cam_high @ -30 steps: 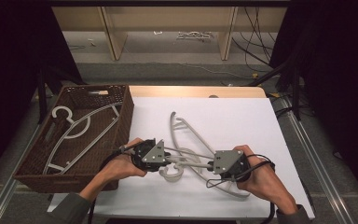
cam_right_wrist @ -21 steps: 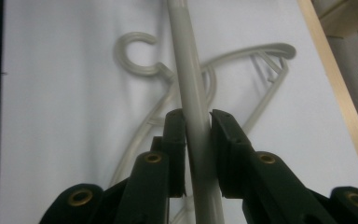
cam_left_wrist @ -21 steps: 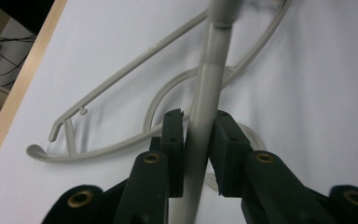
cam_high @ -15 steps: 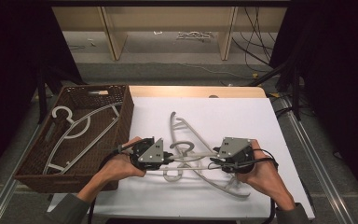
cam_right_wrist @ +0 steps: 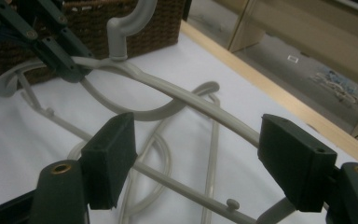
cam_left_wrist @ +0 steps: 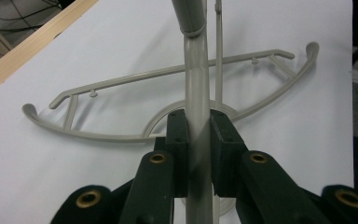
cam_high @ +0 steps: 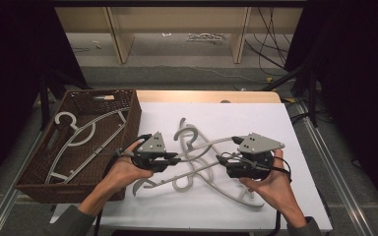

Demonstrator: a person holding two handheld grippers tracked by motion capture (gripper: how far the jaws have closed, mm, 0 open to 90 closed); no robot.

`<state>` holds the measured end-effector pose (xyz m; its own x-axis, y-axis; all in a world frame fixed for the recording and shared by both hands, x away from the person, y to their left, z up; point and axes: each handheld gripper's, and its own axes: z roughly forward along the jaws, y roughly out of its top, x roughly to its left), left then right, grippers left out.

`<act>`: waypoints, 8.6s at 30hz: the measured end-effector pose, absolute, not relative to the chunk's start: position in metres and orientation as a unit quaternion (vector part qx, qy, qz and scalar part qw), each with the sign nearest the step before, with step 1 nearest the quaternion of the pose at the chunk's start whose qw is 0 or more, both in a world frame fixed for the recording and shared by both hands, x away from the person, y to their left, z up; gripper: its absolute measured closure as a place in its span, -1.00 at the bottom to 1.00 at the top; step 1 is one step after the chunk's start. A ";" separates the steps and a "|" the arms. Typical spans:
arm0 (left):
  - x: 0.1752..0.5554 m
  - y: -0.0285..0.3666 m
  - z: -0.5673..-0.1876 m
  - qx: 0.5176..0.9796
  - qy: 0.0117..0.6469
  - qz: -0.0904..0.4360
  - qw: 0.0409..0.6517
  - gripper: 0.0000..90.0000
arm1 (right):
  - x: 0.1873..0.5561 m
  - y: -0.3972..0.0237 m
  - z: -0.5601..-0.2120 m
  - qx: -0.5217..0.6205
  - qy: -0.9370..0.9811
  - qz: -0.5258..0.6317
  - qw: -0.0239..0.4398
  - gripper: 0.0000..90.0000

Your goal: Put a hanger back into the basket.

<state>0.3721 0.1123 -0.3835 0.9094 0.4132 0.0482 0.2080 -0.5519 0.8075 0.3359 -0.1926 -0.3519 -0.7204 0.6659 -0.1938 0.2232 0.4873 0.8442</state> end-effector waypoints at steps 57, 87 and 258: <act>0.389 0.260 -0.296 0.735 0.400 0.103 0.538 0.77 | 0.304 -0.206 -0.414 0.329 0.790 0.454 0.247 -0.52; 0.419 0.349 -0.334 0.701 0.468 0.159 0.514 0.77 | 0.307 -0.207 -0.418 0.331 0.792 0.454 0.239 -0.55; 0.282 0.183 -0.434 0.726 0.323 0.193 0.576 -0.64 | 0.308 -0.199 -0.432 0.315 0.816 0.439 0.207 -0.64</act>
<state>0.2824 0.1834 -0.4339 0.7168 0.6912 -0.0922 0.2472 -0.1283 0.9604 0.3083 -0.1989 -0.4318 -0.7162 0.6952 -0.0617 0.3314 0.4166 0.8465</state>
